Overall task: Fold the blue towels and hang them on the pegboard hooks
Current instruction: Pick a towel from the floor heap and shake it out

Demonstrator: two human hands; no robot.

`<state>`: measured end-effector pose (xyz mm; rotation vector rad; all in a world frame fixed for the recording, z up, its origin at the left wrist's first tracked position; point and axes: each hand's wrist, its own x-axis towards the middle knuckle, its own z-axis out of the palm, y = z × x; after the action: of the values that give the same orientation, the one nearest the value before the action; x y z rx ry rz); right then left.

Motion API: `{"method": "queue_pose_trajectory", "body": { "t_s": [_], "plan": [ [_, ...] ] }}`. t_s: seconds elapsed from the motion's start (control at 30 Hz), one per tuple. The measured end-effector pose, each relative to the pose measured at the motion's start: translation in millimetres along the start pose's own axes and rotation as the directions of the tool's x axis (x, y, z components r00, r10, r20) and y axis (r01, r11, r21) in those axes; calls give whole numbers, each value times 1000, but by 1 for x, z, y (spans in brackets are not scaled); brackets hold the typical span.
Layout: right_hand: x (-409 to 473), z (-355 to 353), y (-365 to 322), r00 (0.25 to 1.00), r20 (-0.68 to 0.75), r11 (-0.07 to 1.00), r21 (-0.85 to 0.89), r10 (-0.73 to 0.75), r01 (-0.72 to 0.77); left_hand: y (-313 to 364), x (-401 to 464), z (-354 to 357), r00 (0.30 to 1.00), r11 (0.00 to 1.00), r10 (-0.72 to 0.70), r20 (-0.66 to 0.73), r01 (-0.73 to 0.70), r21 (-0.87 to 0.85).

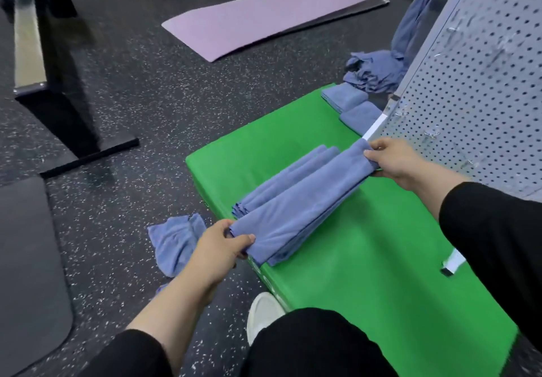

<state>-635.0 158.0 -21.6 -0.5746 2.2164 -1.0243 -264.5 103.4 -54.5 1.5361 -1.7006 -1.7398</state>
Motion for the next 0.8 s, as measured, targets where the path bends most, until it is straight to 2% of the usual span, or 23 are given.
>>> {"method": "queue_pose_trajectory", "body": {
  "t_s": [0.33,0.4,0.43,0.5,0.57,0.6,0.63,0.7,0.8],
  "plan": [
    [51,5,19,1000,-13,991,-129,-25,23,-8,45,24,999,993,23,-47,-17,117],
    [61,6,19,997,-46,975,-218,-54,43,-10,52,28,994,981,54,-93,-36,192],
    [64,6,19,993,-85,949,-310,-86,55,-10,54,30,985,956,103,-137,-60,286],
    [65,11,19,960,-175,854,-510,-217,100,-12,55,32,934,809,310,-180,-160,566],
    [59,20,23,899,-192,749,-633,-395,194,-16,54,36,838,573,541,-75,-302,761],
    [55,26,26,874,-159,702,-668,-459,247,-19,54,39,796,471,605,1,-359,806],
    [49,33,30,864,-112,663,-692,-491,287,-22,55,42,770,381,633,81,-401,833],
    [41,43,37,882,-24,605,-737,-470,303,-30,59,48,760,253,613,218,-450,857],
    [33,51,45,915,-2,584,-770,-405,257,-35,60,50,771,178,568,288,-456,872]
  ]
}}
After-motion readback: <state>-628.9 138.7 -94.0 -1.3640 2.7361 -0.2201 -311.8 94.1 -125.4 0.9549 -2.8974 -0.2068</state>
